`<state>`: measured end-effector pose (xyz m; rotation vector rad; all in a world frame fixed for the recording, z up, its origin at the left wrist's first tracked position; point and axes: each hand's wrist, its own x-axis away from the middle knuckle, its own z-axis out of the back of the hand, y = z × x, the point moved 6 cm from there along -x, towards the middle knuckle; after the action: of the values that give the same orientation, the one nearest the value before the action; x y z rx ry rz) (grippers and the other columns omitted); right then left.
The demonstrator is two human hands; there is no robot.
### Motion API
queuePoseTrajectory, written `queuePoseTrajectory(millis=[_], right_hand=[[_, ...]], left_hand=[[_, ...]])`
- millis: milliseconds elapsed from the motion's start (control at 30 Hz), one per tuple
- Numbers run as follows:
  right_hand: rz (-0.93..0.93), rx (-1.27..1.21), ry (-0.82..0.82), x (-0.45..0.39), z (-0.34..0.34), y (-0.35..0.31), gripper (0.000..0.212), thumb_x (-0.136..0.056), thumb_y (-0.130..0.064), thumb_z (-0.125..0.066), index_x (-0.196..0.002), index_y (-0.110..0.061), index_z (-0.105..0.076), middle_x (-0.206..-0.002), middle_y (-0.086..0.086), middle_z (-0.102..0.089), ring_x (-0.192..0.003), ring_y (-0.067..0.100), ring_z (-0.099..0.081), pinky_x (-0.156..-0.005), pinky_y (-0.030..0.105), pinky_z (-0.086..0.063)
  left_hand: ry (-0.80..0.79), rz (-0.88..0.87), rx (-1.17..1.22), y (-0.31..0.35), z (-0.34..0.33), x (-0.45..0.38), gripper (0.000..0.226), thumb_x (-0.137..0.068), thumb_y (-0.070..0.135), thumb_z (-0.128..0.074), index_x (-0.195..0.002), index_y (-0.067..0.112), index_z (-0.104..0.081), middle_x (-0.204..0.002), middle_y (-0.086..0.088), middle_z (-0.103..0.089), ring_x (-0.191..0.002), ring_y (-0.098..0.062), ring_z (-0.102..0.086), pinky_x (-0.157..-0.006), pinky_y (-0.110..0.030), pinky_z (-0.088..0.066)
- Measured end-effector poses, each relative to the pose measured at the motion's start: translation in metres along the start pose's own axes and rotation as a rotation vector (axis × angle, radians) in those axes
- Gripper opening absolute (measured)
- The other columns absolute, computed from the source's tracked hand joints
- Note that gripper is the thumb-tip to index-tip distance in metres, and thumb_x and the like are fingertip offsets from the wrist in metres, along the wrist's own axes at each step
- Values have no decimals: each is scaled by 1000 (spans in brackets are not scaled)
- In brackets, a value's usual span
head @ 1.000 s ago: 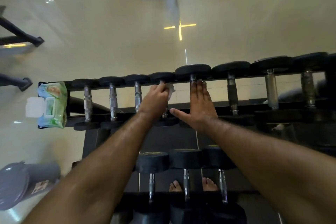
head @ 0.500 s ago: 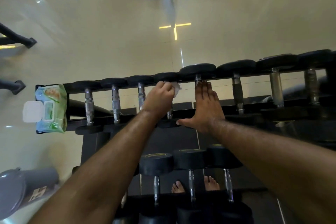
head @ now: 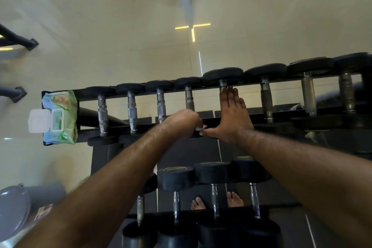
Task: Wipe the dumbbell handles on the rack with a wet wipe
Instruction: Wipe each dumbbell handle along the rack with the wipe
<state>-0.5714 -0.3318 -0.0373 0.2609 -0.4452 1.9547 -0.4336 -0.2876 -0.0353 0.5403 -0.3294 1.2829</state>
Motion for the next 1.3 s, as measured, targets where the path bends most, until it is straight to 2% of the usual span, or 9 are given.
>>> queuePoseTrajectory(millis=[100, 267, 433, 533, 633, 767, 900, 1100, 1300], right_hand=[[-1, 5, 4, 0, -1, 1, 166, -61, -99, -67, -164, -12, 31, -174, 10, 33, -162, 28, 28, -135, 48, 4], [3, 4, -3, -1, -1, 2, 167, -61, -99, -67, -163, -12, 33, -173, 10, 35, -161, 29, 28, -135, 50, 3], [-6, 1, 2, -2, -3, 2, 167, -61, -100, -66, -163, -13, 33, -173, 9, 36, -161, 28, 30, -135, 50, 4], [-1, 14, -2, -2, -4, 2, 166, -62, -100, -64, -162, -13, 34, -172, 10, 38, -160, 28, 31, -135, 50, 5], [-12, 18, 1, -3, -4, 2, 166, -61, -101, -64, -163, -13, 33, -172, 10, 37, -160, 29, 30, -135, 50, 4], [-7, -6, 16, -3, -5, 3, 166, -60, -100, -65, -163, -14, 33, -173, 9, 35, -161, 28, 27, -135, 50, 4], [14, -18, 24, -5, -6, 5, 166, -61, -99, -66, -163, -14, 32, -173, 9, 35, -161, 28, 28, -135, 50, 4], [33, -14, 26, -5, -8, 6, 166, -61, -100, -65, -164, -13, 32, -173, 9, 36, -161, 28, 29, -134, 51, 5], [147, 115, 77, 0, -1, -8, 151, -72, -99, -55, -166, -14, 26, -176, 13, 26, -163, 32, 22, -133, 52, 8]], left_hand=[[35, 46, 77, -21, 3, 14, 48, -91, -2, -64, -129, 26, -74, -127, 4, -72, -110, -18, -67, -91, -29, -54], [246, 304, 279, -48, 11, 33, 14, -98, 18, -70, -106, 21, -80, -104, 2, -78, -88, -12, -68, -82, -28, -54], [217, 358, 295, -23, -2, 28, 16, -93, 14, -74, -107, 21, -79, -98, 0, -75, -88, -16, -69, -85, -33, -60], [443, 386, 458, -39, 24, 25, 12, -96, 32, -74, -99, 20, -78, -92, 5, -74, -83, -10, -67, -79, -28, -55], [736, 498, 342, -55, 40, 21, 14, -96, 12, -63, -98, 18, -75, -92, -1, -74, -80, -19, -67, -72, -31, -52], [873, 451, 308, -46, 33, 8, 16, -95, 4, -60, -99, 11, -74, -95, -7, -74, -82, -26, -70, -70, -32, -48], [843, 434, 321, -39, 17, 11, 15, -96, 4, -63, -103, 9, -76, -95, -10, -74, -79, -27, -70, -70, -36, -56], [502, 240, 197, -22, -18, 34, 23, -91, 9, -65, -106, 18, -81, -94, -7, -75, -82, -27, -72, -77, -39, -60], [822, 627, 783, -63, 7, 75, 19, -91, 10, -73, -106, 17, -82, -92, 2, -79, -81, -7, -70, -77, -19, -57]])
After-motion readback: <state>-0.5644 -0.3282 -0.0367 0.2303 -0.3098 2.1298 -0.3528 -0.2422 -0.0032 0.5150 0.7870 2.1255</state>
